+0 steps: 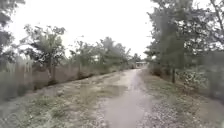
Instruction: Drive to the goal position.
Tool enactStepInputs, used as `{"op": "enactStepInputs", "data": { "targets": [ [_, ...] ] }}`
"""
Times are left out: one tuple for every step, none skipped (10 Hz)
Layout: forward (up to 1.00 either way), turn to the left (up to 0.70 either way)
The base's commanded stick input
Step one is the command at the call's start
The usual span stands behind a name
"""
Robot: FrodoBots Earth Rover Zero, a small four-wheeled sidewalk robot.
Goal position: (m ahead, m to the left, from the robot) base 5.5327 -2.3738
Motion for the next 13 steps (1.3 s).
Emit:
{"op": "enactStepInputs", "data": {
  "targets": [
    [0.70, 0.00],
    [0.70, 0.00],
    [0.70, 0.00],
    [0.70, 0.00],
    [0.70, 0.00],
    [0.70, 0.00],
    [0.70, 0.00],
    [0.70, 0.00],
    [0.70, 0.00],
    [0.70, 0.00],
    [0.70, 0.00],
    [0.70, 0.00],
    [0.70, 0.00]
  ]
}}
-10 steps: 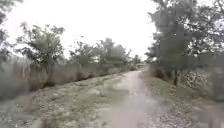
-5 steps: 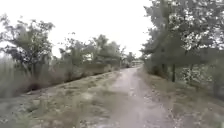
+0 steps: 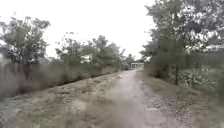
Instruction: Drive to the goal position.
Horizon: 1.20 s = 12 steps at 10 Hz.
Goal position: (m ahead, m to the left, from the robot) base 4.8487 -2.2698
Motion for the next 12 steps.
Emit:
{"op": "enactStepInputs", "data": {
  "targets": [
    [0.70, 0.00],
    [0.70, 0.00],
    [0.70, 0.00],
    [0.70, 0.00],
    [0.70, 0.00],
    [0.70, -0.23],
    [0.70, -0.35],
    [0.70, -0.35],
    [0.70, -0.35],
    [0.70, -0.35],
    [0.70, -0.35],
    [0.70, -0.26]
  ]
}}
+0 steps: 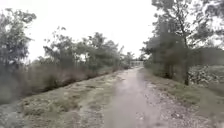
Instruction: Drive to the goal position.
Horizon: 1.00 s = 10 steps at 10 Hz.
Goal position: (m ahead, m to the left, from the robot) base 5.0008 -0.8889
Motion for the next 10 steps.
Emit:
{"op": "enactStepInputs", "data": {
  "targets": [
    [0.70, -0.14],
    [0.70, -0.02],
    [0.70, 0.00],
    [0.70, 0.00],
    [0.70, 0.00],
    [0.70, 0.00],
    [0.70, 0.00],
    [0.70, 0.00],
    [0.70, 0.00],
    [0.70, 0.00]
  ]
}}
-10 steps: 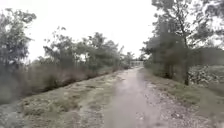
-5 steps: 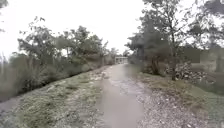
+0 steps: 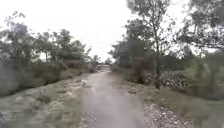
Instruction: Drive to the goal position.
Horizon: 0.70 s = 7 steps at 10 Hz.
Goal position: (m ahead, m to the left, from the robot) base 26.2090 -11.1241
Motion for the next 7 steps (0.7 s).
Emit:
{"op": "enactStepInputs", "data": {
  "targets": [
    [0.70, 0.00],
    [0.70, 0.00],
    [0.70, 0.00],
    [0.70, 0.00],
    [0.70, 0.00],
    [0.70, 0.00],
    [0.70, 0.00]
  ]
}}
